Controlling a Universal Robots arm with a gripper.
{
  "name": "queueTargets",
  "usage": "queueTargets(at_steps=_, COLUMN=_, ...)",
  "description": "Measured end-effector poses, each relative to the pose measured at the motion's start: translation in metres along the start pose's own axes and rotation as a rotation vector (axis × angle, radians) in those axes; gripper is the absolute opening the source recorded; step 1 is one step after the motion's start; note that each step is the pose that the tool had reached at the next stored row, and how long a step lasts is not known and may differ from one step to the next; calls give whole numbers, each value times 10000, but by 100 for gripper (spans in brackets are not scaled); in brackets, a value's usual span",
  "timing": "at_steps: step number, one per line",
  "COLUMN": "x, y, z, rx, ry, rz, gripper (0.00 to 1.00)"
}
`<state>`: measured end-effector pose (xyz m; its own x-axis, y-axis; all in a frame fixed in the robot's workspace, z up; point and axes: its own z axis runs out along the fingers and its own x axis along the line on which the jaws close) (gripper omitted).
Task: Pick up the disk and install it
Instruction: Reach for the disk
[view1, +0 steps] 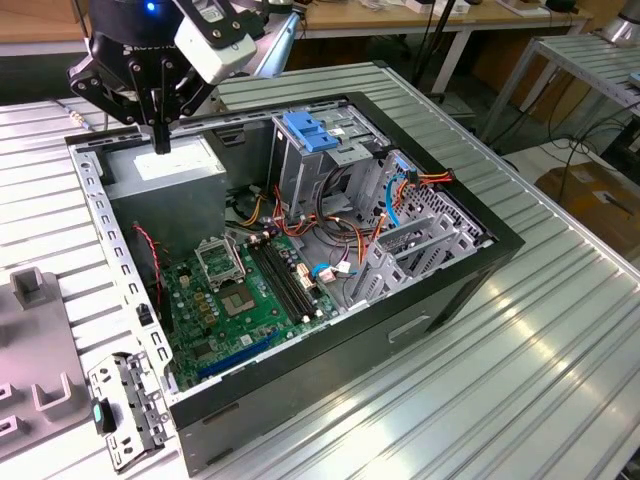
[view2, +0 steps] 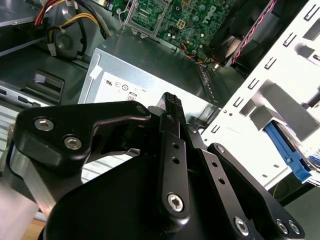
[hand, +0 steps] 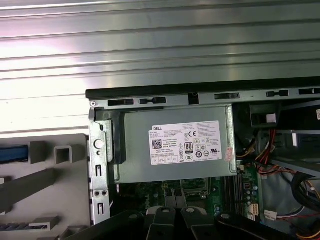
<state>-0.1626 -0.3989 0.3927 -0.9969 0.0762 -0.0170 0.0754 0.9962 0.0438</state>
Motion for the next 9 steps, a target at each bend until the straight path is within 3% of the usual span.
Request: queueTargets(at_steps=9, x=29, y=-2, z=0, rx=1, ry=6, rz=0, gripper=11)
